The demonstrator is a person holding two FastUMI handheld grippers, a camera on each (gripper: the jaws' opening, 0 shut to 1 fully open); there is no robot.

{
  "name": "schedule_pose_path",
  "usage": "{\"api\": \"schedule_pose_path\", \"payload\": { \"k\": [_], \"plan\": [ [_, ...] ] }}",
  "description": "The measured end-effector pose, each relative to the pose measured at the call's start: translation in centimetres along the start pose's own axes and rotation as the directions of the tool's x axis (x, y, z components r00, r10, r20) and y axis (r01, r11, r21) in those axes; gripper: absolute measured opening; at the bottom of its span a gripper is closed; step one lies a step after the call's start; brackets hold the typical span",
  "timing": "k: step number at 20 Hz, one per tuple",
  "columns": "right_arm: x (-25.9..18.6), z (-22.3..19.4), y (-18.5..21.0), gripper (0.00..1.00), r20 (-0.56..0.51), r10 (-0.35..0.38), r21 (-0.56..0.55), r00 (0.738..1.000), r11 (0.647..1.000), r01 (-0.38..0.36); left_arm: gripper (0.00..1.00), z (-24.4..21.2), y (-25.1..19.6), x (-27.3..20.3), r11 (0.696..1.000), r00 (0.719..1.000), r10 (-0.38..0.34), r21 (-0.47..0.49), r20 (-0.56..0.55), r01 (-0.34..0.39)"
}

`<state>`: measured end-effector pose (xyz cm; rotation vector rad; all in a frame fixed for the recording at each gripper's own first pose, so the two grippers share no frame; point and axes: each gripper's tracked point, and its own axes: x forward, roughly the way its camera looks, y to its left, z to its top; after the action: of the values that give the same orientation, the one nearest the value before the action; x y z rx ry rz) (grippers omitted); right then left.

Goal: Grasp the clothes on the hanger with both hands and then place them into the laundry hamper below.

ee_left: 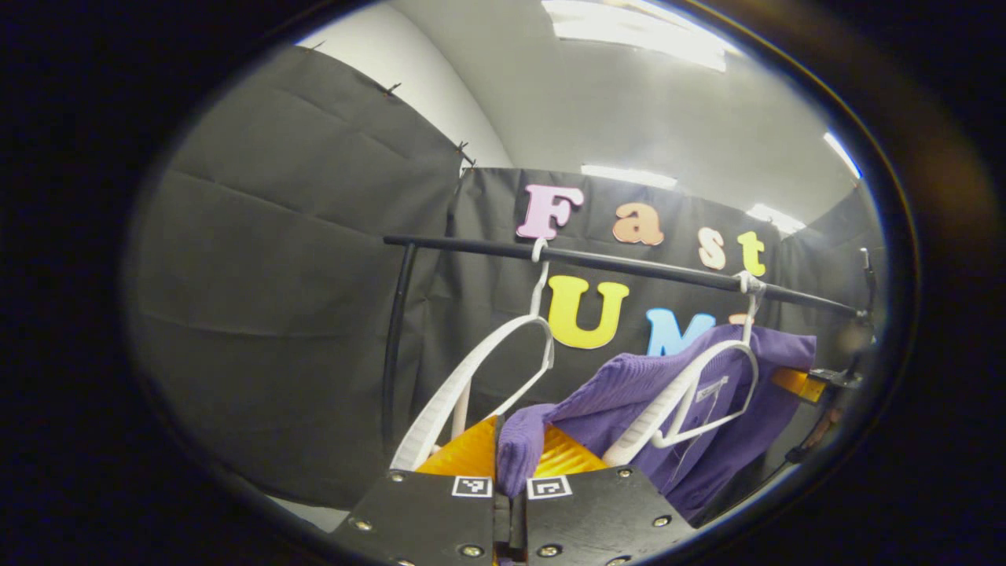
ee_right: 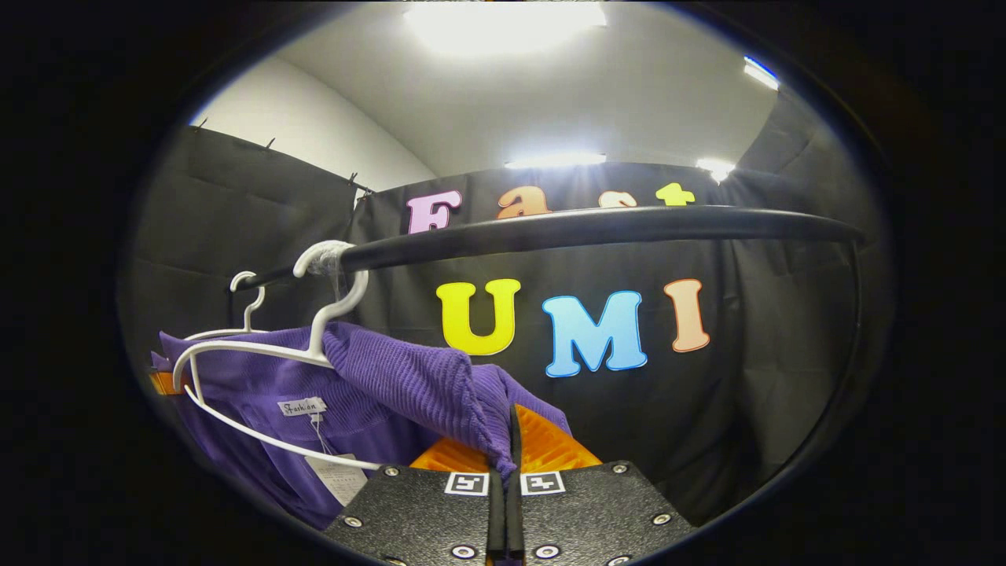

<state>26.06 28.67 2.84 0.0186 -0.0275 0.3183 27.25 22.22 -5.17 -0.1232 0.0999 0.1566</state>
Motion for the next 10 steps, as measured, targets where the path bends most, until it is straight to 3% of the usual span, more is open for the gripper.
{"api": "schedule_pose_path", "payload": {
  "k": [2,3,4,5,6,10],
  "plan": [
    [0.2,-0.2,-0.3,0.01,-0.002,0.003,-0.005,1.0,1.0,-0.003,0.07,-1.3,-0.3,-0.3,1.0,1.0,0.002,-0.007,-0.016,-0.002],
    [0.2,-0.3,-0.5,0.0,-0.004,0.004,-0.006,1.0,1.0,-0.005,0.01,-2.0,-0.4,-0.3,1.0,1.0,0.004,-0.009,-0.024,-0.005],
    [0.3,-0.4,-0.8,0.0,-0.005,0.003,-0.01,1.0,1.0,-0.003,0.07,-2.5,-1.0,-0.2,1.0,1.0,0.004,-0.01,-0.031,-0.005],
    [0.5,-0.6,-1.3,0.0,-0.007,-0.001,-0.01,1.0,1.0,0.001,0.07,-3.0,-1.7,-0.1,1.0,0.999,0.004,-0.013,-0.039,-0.004],
    [0.7,-0.6,-2.0,0.0,-0.01,-0.007,-0.007,1.0,1.0,0.007,0.01,-3.4,-2.6,-0.2,1.0,0.999,0.001,-0.017,-0.047,-0.002],
    [1.2,-1.0,-4.5,0.0,-0.015,-0.026,0.009,1.0,1.0,0.027,0.01,-4.9,-5.7,-0.6,1.0,0.998,-0.016,-0.002,-0.067,0.016]
  ]
}}
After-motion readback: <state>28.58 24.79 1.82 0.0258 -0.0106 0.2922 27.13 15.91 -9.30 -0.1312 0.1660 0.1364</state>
